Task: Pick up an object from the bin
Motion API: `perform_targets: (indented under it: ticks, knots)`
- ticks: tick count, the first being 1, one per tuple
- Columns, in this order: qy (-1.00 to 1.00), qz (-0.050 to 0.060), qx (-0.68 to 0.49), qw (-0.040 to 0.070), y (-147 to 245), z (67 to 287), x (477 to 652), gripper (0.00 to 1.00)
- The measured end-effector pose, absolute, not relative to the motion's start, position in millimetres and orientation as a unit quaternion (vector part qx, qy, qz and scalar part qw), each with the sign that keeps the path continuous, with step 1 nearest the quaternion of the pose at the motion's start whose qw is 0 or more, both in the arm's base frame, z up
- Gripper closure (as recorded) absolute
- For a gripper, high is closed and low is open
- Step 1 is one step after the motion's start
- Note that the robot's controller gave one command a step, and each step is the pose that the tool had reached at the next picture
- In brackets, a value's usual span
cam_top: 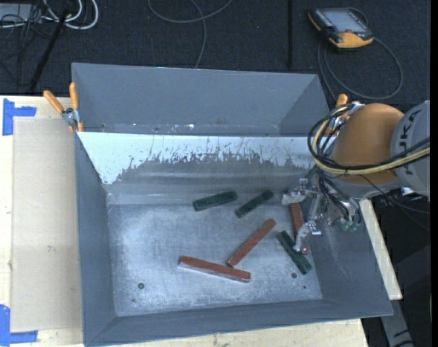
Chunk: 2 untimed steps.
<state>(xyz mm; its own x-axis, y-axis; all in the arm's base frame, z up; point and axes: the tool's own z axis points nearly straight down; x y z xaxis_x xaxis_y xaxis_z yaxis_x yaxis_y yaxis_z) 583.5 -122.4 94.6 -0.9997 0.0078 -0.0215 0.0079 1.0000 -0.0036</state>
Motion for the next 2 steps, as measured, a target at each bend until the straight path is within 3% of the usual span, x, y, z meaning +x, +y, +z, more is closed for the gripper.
perform_targets:
  ticks: [1,2]
  knots:
    - [0.999,-0.002,-0.038,0.001,-115,90,583.2,0.0]
    - [0.99,-0.002,-0.138,0.003,-75,77,562.7,1.0]
